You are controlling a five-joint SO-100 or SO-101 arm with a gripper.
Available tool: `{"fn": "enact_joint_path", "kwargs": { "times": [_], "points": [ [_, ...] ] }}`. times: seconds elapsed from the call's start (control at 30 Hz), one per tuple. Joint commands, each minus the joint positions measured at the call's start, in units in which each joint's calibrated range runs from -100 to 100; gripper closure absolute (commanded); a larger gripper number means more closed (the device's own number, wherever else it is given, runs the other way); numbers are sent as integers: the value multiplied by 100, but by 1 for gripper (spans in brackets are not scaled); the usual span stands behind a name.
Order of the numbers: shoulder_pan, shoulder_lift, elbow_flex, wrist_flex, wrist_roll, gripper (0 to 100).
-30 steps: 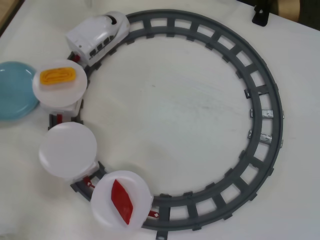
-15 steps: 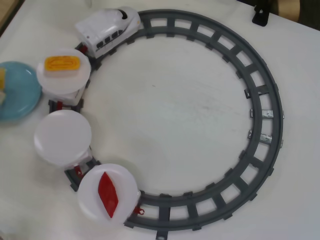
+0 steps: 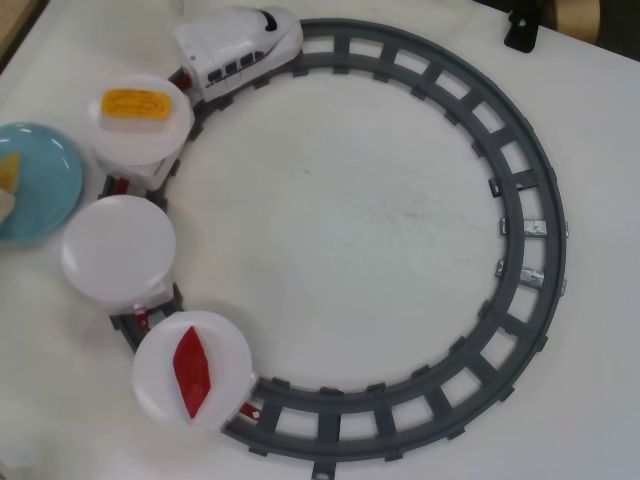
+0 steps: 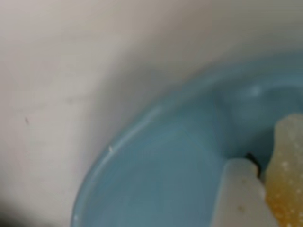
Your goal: Pick up the sushi from the Shinkansen and put it on the blue dish
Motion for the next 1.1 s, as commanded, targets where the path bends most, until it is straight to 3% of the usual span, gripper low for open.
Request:
{"fn": "enact_joint_path", "kwargs": {
  "times": [0.0,0.2,0.5,0.77,1.07],
  "points": [
    [-17,-128,-344,99,-30,84],
    [-17,-161,-353,99,-30,70],
    [229,-318,-1039,159,-302,70],
    [317,-883,-1219,991,-328,70],
    [1154,-1538,-1327,1806,-485,70]
  ]
}}
